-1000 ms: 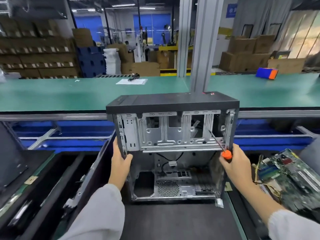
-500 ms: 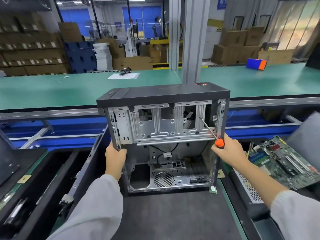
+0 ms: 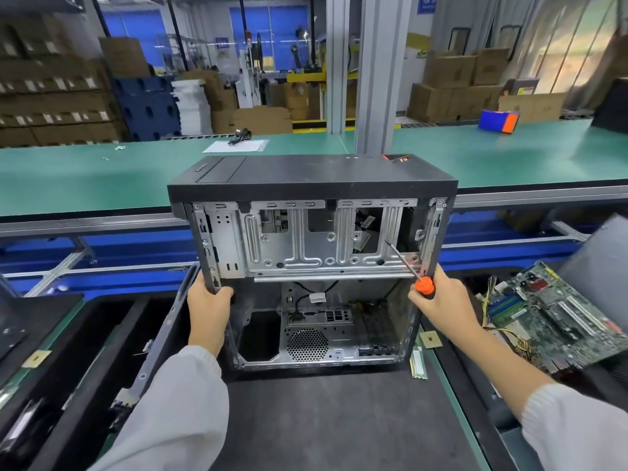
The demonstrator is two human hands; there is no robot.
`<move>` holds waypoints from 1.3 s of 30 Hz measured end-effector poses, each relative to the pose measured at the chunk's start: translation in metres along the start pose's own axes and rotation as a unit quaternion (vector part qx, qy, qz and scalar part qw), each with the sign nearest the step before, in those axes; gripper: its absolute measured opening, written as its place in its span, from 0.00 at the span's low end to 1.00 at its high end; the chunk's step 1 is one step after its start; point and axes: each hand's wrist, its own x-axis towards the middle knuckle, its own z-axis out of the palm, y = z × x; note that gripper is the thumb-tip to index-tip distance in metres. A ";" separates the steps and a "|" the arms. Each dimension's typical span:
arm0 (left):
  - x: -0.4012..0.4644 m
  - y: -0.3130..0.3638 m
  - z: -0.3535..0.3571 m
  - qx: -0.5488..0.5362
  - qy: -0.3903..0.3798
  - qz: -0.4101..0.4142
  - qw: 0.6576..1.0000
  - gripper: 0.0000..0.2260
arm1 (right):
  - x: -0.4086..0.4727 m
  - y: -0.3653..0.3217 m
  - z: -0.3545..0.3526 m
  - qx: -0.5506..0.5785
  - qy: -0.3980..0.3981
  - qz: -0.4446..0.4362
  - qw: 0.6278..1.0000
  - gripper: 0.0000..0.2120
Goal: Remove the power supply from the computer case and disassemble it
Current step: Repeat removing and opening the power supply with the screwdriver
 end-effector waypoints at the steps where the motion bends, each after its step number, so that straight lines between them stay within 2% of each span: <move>1: 0.000 -0.002 -0.001 0.000 0.005 0.002 1.000 0.14 | -0.001 -0.001 0.001 0.002 0.000 0.000 1.000 0.11; 4: 0.000 -0.008 -0.005 -0.003 0.012 0.006 1.000 0.19 | -0.005 -0.001 0.006 0.000 -0.002 -0.001 1.000 0.12; 10: -0.003 -0.025 -0.019 -0.023 0.017 -0.027 0.999 0.20 | 0.010 -0.017 0.010 -0.010 -0.035 -0.041 0.998 0.11; 16: 0.004 -0.018 -0.009 -0.019 0.004 -0.016 1.000 0.16 | 0.018 -0.011 0.009 -0.023 -0.051 -0.020 0.998 0.09; 23: 0.007 -0.023 -0.010 -0.015 0.010 -0.026 0.999 0.20 | 0.006 -0.013 0.013 -0.035 -0.037 0.005 0.999 0.12; 27: -0.001 -0.036 -0.019 -0.022 0.027 -0.041 0.999 0.15 | -0.006 -0.015 0.016 -0.081 -0.028 -0.002 0.996 0.14; 33: -0.008 -0.038 -0.024 -0.013 0.033 -0.061 0.998 0.13 | -0.016 -0.018 0.016 -0.086 -0.013 0.003 0.996 0.12; 39: -0.006 -0.035 -0.021 -0.018 0.045 -0.055 0.997 0.13 | -0.005 -0.025 0.007 -0.109 -0.044 -0.008 0.993 0.11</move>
